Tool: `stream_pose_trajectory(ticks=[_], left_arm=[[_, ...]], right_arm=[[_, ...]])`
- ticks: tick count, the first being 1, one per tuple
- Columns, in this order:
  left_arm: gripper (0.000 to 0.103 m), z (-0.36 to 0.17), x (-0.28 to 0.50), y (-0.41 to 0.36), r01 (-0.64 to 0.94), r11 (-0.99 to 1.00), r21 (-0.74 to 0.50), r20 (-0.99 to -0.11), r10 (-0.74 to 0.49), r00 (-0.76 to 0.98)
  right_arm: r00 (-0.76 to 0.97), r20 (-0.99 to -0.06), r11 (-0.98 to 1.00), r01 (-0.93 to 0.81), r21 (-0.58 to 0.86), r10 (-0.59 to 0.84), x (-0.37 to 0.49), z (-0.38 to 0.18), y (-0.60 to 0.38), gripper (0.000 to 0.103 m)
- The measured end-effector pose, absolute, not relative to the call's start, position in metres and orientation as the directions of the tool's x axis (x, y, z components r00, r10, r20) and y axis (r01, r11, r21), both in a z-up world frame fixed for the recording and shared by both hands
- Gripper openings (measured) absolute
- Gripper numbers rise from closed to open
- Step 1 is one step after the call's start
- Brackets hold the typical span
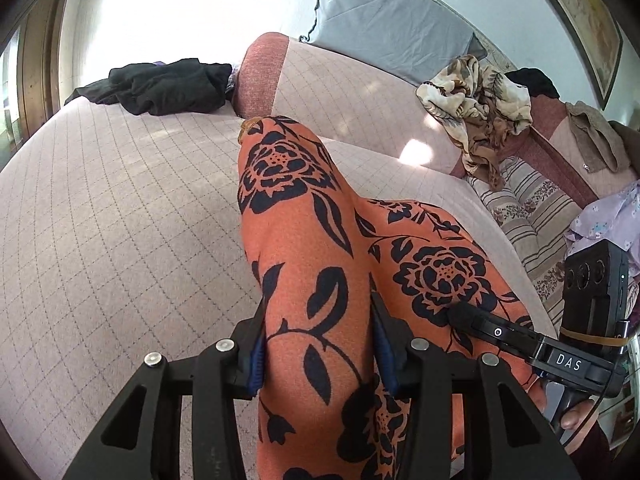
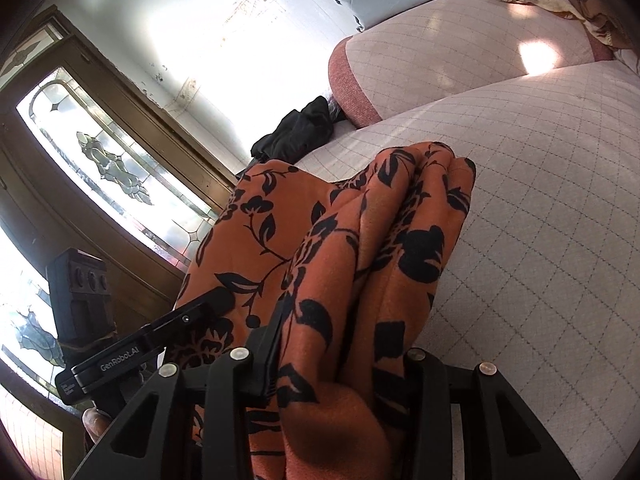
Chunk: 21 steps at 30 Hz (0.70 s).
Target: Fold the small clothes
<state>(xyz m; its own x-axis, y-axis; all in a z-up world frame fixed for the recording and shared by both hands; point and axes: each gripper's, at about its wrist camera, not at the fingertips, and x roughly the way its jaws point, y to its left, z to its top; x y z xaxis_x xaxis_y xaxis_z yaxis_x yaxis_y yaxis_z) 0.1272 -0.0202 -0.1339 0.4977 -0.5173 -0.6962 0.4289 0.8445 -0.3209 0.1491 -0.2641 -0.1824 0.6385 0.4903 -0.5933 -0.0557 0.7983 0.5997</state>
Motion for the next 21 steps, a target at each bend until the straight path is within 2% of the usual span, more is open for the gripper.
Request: stream_pose_trajectory(ticks=[10, 15, 21], left_arm=[[0.046, -0.155, 0.105, -0.015, 0.401, 0.866, -0.3, -0.752, -0.473, 0.459], [0.047, -0.19, 0.095, -0.015, 0.348, 0.913, -0.215, -0.818, -0.363, 0.446], [0.053, -0.201, 0.089, 0.0, 0.318, 0.911, -0.262, -0.803, -0.389, 0.452]], right_arm=[[0.606, -0.645, 0.813, -0.003, 0.583, 0.465, 0.125, -0.203, -0.241, 0.04], [0.565, -0.692, 0.819, 0.05, 0.571, 0.448, 0.119, -0.226, -0.24, 0.04], [0.516, -0.692, 0.765, 0.104, 0.635, 0.505, 0.122, -0.247, -0.258, 0.042]])
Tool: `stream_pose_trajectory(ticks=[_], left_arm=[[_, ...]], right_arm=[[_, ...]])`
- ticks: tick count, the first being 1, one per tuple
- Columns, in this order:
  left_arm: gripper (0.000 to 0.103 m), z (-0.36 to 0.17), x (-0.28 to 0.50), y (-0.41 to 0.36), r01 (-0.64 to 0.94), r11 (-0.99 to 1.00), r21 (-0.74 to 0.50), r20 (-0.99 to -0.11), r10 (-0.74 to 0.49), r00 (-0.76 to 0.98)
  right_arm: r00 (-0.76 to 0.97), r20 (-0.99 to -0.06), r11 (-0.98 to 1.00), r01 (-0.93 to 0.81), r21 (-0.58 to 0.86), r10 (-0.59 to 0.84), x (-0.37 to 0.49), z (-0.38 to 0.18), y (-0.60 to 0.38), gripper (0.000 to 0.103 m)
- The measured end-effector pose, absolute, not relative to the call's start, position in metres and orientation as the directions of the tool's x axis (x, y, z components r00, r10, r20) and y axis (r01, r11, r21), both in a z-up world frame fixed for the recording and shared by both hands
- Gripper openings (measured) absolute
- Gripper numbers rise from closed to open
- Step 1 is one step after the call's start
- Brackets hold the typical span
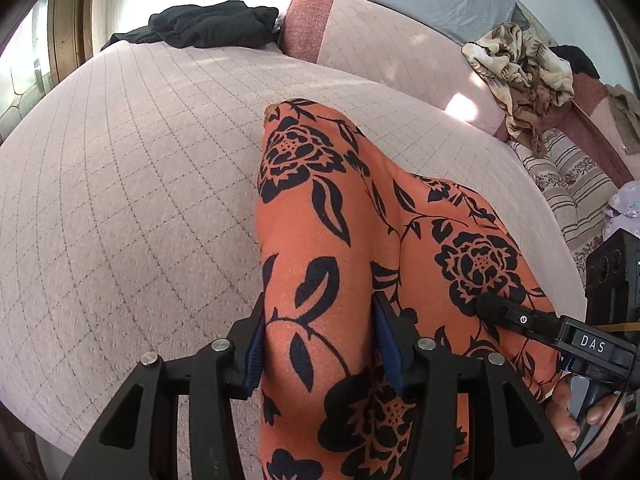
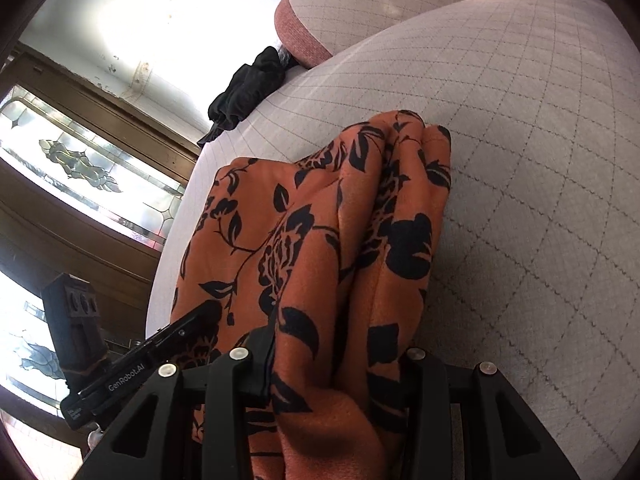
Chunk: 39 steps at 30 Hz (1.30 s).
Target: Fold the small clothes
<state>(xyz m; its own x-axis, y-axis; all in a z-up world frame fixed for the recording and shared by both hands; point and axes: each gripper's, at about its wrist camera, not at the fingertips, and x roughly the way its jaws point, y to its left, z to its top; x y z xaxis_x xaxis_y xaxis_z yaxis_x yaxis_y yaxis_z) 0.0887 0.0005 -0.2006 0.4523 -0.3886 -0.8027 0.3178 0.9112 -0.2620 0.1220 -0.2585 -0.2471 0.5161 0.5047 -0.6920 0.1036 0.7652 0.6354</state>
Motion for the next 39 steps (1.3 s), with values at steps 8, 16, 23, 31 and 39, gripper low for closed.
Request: stream_pose_trajectory(ticks=[8, 16, 23, 31, 39], left_arm=[[0.065, -0.202, 0.067, 0.009, 0.306, 0.926, -0.22, -0.814, -0.347, 0.465], [0.065, -0.173, 0.043, 0.011, 0.322, 0.945, -0.066, -0.831, -0.23, 0.506], [0.065, -0.135, 0.029, 0.013, 0.32, 0.947, 0.016, -0.782, -0.188, 0.595], [0.065, -0.136, 0.033, 0.0, 0.319, 0.946, 0.053, -0.795, -0.153, 0.586], [0.071, -0.185, 0.032, -0.004, 0.31, 0.946, 0.094, -0.86, -0.08, 0.504]], right_arm=[[0.489, -0.742, 0.8, 0.136, 0.585, 0.459, 0.115, -0.243, -0.261, 0.06], [0.588, -0.763, 0.904, 0.119, 0.41, 0.268, 0.102, -0.2, -0.26, 0.06], [0.752, -0.615, 0.882, 0.099, 0.462, 0.237, 0.08, -0.159, -0.28, 0.06], [0.717, -0.575, 0.854, -0.056, 0.517, 0.395, 0.075, -0.153, -0.248, 0.037], [0.469, -0.774, 0.867, 0.033, 0.497, 0.426, 0.086, -0.217, -0.228, 0.036]])
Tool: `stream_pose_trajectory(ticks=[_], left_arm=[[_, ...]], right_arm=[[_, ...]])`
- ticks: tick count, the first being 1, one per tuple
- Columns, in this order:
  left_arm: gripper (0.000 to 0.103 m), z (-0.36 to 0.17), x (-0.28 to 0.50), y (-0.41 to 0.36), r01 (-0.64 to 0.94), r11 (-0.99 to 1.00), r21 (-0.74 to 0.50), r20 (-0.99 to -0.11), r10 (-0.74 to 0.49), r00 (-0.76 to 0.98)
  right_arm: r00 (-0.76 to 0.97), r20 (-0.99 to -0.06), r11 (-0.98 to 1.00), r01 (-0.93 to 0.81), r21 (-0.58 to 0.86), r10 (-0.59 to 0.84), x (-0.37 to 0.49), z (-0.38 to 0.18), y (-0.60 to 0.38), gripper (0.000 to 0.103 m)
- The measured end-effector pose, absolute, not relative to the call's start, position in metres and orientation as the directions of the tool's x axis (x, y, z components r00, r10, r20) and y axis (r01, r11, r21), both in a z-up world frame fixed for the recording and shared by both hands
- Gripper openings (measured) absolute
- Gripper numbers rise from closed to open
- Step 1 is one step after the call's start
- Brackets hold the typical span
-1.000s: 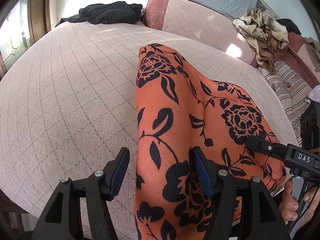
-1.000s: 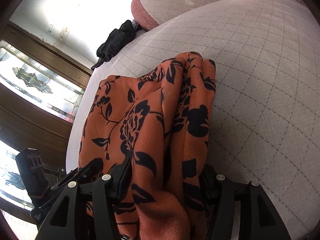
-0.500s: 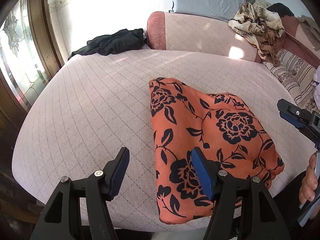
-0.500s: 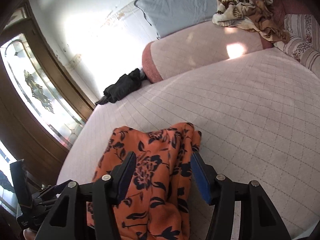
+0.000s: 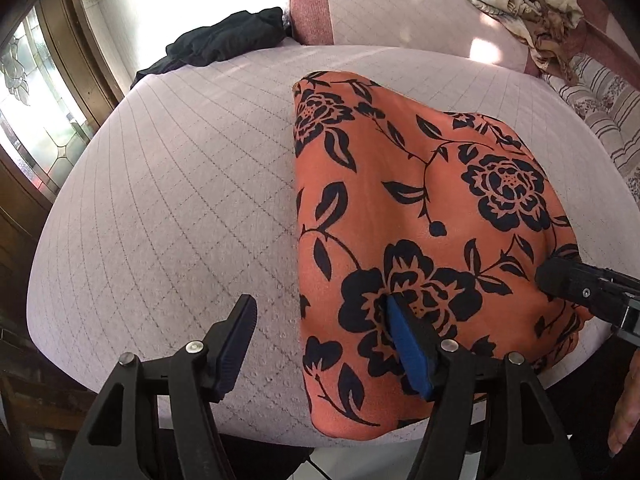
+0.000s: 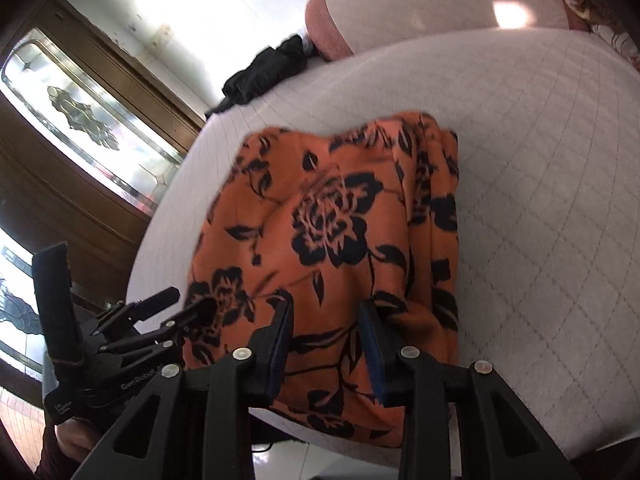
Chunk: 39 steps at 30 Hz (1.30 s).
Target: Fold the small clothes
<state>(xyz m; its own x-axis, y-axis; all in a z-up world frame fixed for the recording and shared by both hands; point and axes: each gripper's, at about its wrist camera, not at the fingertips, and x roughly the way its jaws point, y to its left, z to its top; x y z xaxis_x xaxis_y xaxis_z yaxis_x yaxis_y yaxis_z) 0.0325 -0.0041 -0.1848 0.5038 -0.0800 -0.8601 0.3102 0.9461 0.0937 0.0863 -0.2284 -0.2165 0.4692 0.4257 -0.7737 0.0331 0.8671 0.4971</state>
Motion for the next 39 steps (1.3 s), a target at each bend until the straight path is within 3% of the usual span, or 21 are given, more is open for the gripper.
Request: stream_pose_trajectory(ticks=[10, 19, 22, 27, 30, 33, 37, 39], left_arm=[[0.077, -0.19, 0.03, -0.008, 0.335, 0.93, 0.15, -0.848, -0.053, 0.527], [0.085, -0.197, 0.034, -0.001, 0.314, 0.946, 0.079, -0.867, -0.09, 0.49], [0.085, -0.185, 0.038, 0.002, 0.311, 0.949, 0.049, -0.877, -0.109, 0.469], [0.085, -0.144, 0.061, 0.002, 0.305, 0.951, 0.046, -0.819, -0.139, 0.556], [0.085, -0.134, 0.089, -0.014, 0.317, 0.946, 0.064, -0.806, -0.138, 0.576], [0.085, -0.144, 0.122, -0.036, 0.318, 0.94, 0.125, -0.808, -0.09, 0.582], [0.085, -0.193, 0.157, -0.052, 0.313, 0.937, 0.155, -0.884, -0.01, 0.468], [0.086, -0.207, 0.16, -0.048, 0.298, 0.947, 0.118, -0.897, -0.027, 0.44]], right_arm=[[0.464, -0.764, 0.847, 0.052, 0.528, 0.448, 0.077, -0.221, -0.229, 0.036], [0.452, -0.754, 0.821, 0.078, 0.565, 0.476, 0.074, -0.224, -0.236, 0.031], [0.454, -0.739, 0.801, 0.085, 0.593, 0.499, 0.076, -0.215, -0.242, 0.03], [0.581, -0.654, 0.784, 0.043, 0.619, 0.484, 0.088, -0.177, -0.264, 0.033], [0.586, -0.656, 0.78, 0.063, 0.622, 0.476, 0.115, -0.172, -0.273, 0.033], [0.567, -0.663, 0.76, 0.097, 0.643, 0.489, 0.15, -0.186, -0.279, 0.033], [0.505, -0.682, 0.693, 0.207, 0.691, 0.529, 0.181, -0.232, -0.289, 0.033], [0.477, -0.697, 0.682, 0.242, 0.69, 0.536, 0.186, -0.252, -0.291, 0.032]])
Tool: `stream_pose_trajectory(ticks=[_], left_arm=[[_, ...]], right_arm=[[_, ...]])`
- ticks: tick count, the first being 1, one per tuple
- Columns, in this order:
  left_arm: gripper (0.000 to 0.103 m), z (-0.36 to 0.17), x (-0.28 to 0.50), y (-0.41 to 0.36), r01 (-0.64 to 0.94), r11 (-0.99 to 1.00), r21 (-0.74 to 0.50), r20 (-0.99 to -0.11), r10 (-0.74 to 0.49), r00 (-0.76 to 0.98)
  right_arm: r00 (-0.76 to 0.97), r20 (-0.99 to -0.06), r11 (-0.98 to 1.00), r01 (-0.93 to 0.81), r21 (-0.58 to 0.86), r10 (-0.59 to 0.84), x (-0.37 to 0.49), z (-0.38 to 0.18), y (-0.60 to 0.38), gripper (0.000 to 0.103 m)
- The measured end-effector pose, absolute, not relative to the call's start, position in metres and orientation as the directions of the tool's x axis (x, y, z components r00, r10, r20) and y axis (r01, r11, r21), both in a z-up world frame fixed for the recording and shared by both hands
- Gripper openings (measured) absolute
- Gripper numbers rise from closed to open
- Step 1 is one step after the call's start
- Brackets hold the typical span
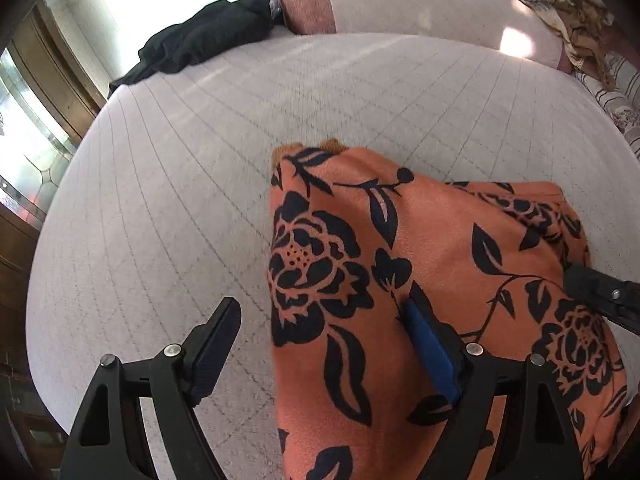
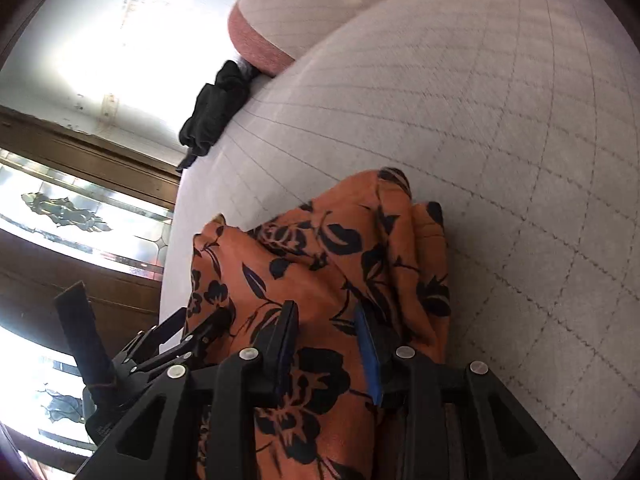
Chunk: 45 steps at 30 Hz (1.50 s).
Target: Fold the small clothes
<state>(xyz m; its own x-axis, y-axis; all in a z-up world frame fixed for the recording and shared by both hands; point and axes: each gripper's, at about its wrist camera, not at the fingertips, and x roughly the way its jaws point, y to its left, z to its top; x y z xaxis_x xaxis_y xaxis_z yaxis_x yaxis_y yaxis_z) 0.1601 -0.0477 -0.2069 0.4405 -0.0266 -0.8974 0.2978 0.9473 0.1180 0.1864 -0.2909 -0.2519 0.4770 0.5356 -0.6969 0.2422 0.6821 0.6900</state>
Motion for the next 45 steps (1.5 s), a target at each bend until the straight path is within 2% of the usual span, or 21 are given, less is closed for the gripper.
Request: stream_pose_trajectory(ticks=[3, 5, 11, 14, 18, 22, 26, 28, 29, 30, 32, 36, 43, 45], left_arm=[[0.086, -0.196, 0.152, -0.037, 0.277, 0.958, 0.079, -0.888, -0.059, 0.455], [0.086, -0.184, 0.139, -0.032, 0.27, 0.959, 0.092, -0.866, -0.057, 0.496], [0.086, -0.154, 0.088, -0.013, 0.256, 0.958, 0.126, -0.79, -0.059, 0.611], [0.086, -0.148, 0.068, -0.006, 0.256, 0.957, 0.139, -0.773, -0.057, 0.631], [0.086, -0.153, 0.047, -0.002, 0.259, 0.952, 0.165, -0.773, -0.038, 0.633], [0.086, -0.141, 0.036, 0.002, 0.255, 0.956, 0.147, -0.763, -0.054, 0.644], [0.086, -0.114, 0.023, 0.002, 0.246, 0.952, 0.181, -0.704, -0.049, 0.708], [0.086, -0.101, 0.018, 0.002, 0.243, 0.953, 0.18, -0.68, -0.058, 0.731], [0.086, -0.095, 0.015, 0.002, 0.242, 0.954, 0.176, -0.671, -0.063, 0.739], [0.086, -0.089, 0.013, 0.003, 0.24, 0.955, 0.174, -0.663, -0.067, 0.746], [0.086, -0.08, 0.008, 0.003, 0.239, 0.956, 0.172, -0.647, -0.074, 0.759], [0.086, -0.064, 0.001, 0.003, 0.237, 0.958, 0.164, -0.628, -0.084, 0.774], [0.086, -0.042, -0.011, 0.001, 0.212, 0.96, 0.185, -0.586, -0.066, 0.808], [0.091, -0.038, -0.015, 0.001, 0.198, 0.96, 0.2, -0.57, -0.05, 0.82]], right_arm=[[0.493, -0.697, 0.71, 0.203, 0.674, 0.521, 0.18, -0.235, -0.288, 0.033], [0.518, -0.711, 0.767, 0.152, 0.624, 0.476, 0.168, -0.215, -0.281, 0.035], [0.574, -0.675, 0.817, 0.019, 0.576, 0.463, 0.117, -0.169, -0.256, 0.034], [0.552, -0.696, 0.823, 0.031, 0.567, 0.458, 0.092, -0.173, -0.25, 0.034], [0.425, -0.807, 0.873, 0.073, 0.483, 0.41, 0.072, -0.205, -0.241, 0.035], [0.441, -0.809, 0.892, 0.041, 0.451, 0.389, 0.065, -0.188, -0.234, 0.034], [0.517, -0.76, 0.877, 0.034, 0.479, 0.394, 0.05, -0.164, -0.241, 0.034], [0.565, -0.737, 0.88, 0.04, 0.473, 0.371, 0.044, -0.15, -0.244, 0.041], [0.587, -0.726, 0.882, 0.043, 0.469, 0.357, 0.04, -0.143, -0.246, 0.064], [0.616, -0.708, 0.882, 0.045, 0.469, 0.345, 0.036, -0.135, -0.248, 0.073], [0.673, -0.67, 0.888, 0.044, 0.458, 0.312, 0.029, -0.119, -0.251, 0.073], [0.729, -0.651, 0.926, 0.065, 0.373, 0.211, 0.022, -0.093, -0.249, 0.073], [0.777, -0.609, 0.944, 0.058, 0.325, 0.162, 0.011, -0.067, -0.244, 0.073], [0.785, -0.6, 0.948, 0.054, 0.314, 0.154, 0.009, -0.064, -0.241, 0.073]])
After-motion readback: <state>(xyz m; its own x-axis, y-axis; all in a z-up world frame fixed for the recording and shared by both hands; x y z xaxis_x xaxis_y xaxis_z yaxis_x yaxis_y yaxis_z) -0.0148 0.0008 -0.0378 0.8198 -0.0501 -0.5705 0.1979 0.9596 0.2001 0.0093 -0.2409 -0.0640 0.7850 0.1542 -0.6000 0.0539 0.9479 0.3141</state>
